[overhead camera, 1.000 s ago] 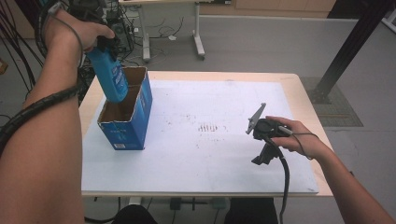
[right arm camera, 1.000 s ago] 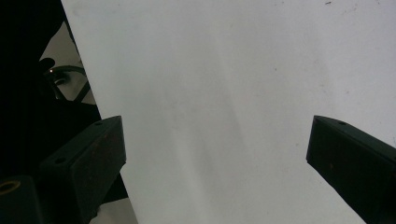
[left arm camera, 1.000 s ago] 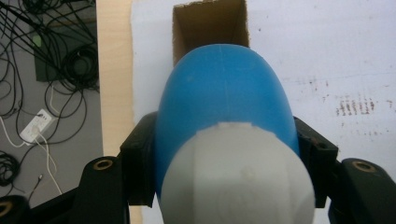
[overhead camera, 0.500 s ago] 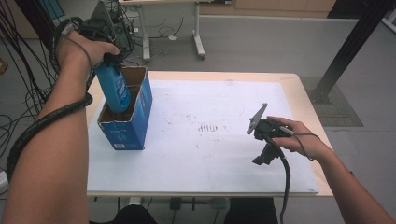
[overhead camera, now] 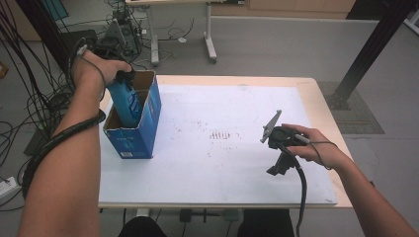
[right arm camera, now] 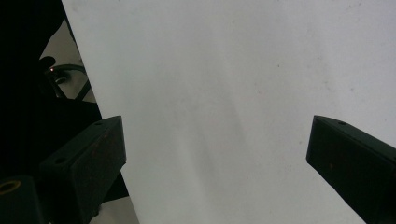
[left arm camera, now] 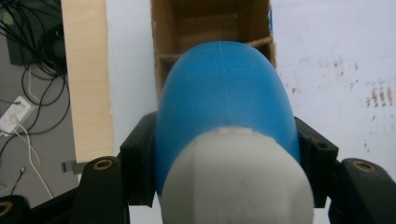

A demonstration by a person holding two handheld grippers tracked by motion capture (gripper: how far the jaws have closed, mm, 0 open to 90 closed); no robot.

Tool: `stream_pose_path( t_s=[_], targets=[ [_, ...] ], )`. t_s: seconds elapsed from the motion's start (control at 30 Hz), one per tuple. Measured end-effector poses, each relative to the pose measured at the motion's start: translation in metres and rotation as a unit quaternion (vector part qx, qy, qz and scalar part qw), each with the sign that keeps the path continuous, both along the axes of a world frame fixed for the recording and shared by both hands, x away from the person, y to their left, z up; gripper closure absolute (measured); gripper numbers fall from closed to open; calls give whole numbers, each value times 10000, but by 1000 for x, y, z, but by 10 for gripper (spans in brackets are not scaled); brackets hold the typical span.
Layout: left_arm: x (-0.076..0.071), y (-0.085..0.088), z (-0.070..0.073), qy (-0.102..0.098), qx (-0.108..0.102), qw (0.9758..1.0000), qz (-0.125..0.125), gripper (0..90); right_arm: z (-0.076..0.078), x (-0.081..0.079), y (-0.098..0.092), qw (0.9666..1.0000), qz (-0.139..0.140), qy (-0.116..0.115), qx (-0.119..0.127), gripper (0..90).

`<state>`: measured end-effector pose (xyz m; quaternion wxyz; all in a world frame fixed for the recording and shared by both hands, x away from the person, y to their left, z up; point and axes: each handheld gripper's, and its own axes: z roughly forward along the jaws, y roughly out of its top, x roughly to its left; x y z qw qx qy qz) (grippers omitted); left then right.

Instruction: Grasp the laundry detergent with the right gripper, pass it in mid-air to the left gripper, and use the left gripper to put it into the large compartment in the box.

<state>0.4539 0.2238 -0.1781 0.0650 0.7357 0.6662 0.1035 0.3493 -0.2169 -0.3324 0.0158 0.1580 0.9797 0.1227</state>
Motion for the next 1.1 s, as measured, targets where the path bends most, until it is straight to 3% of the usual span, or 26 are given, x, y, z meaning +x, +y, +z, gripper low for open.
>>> stream_pose_path(
  t_s=[0.2, 0.73, 1.1],
  targets=[
    [1, -1, -17, 64, 111, 9999, -29, 379, -2, 1, 0, 10000, 24, -12, -3, 50],
    [4, -6, -58, 222, 101, 9997, -99, 379, -5, 3, 2, 10000, 49, 10, 13, 50],
    [2, -6, -77, 334, 118, 9993, -133, 379, -8, 4, 0, 10000, 33, 23, 44, 51]
  ],
)
